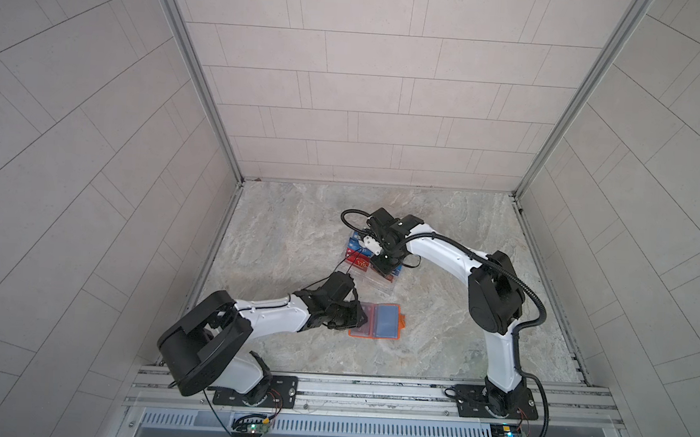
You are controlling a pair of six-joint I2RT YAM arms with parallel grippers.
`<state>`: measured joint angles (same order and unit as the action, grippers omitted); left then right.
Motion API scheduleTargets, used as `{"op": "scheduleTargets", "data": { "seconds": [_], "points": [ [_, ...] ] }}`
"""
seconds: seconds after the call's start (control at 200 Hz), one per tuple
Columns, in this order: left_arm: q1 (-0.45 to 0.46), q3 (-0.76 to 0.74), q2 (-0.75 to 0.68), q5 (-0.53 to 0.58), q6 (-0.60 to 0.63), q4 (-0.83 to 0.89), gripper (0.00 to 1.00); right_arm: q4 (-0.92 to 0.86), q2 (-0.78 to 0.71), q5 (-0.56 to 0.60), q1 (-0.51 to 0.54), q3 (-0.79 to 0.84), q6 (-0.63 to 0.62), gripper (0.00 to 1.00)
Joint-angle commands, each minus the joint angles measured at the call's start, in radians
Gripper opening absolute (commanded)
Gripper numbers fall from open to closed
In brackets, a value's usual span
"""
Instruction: Put the credit cards into the card holder
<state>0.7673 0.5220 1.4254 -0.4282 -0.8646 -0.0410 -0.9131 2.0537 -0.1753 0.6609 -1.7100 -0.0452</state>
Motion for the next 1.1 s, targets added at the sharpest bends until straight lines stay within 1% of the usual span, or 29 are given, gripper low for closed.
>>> {"op": "scheduleTargets", "data": {
  "seconds": [0.0,0.11,0.135,0.225,0.405,0.606,0.731,0.911,0.971,1.091],
  "points": [
    [0.004,-0.017,-0.001,-0.001,-0.001,0.023,0.30,-0.025,0.004,0.018,0.003,-0.017,-0.029,0.10],
    [0.004,-0.022,-0.003,-0.002,-0.005,0.020,0.30,-0.030,0.002,0.018,0.003,-0.026,-0.033,0.07],
    [0.004,-0.022,-0.002,-0.003,-0.005,0.019,0.30,-0.031,0.000,0.018,0.004,-0.025,-0.033,0.05],
    [0.004,-0.022,-0.002,-0.003,-0.007,0.019,0.30,-0.030,-0.011,0.026,0.002,-0.022,-0.032,0.00],
    [0.003,-0.020,-0.003,-0.001,-0.005,0.034,0.30,0.004,-0.063,0.037,0.003,0.010,-0.038,0.00],
    [0.004,-0.022,-0.007,0.002,-0.007,0.031,0.29,0.007,-0.097,0.031,0.003,0.004,-0.037,0.00],
    [0.005,-0.037,0.001,-0.009,-0.016,0.011,0.27,0.036,-0.141,0.026,0.002,0.025,-0.016,0.00],
    [0.006,-0.045,-0.025,0.017,-0.017,0.003,0.27,0.086,-0.235,-0.068,-0.026,0.081,0.071,0.00],
    [0.005,-0.041,-0.023,0.015,-0.017,-0.004,0.27,0.103,-0.271,-0.117,-0.038,0.113,0.109,0.00],
    [0.006,-0.044,-0.014,0.009,-0.022,-0.028,0.27,0.124,-0.332,-0.258,-0.055,0.189,0.196,0.00]
  ]
}}
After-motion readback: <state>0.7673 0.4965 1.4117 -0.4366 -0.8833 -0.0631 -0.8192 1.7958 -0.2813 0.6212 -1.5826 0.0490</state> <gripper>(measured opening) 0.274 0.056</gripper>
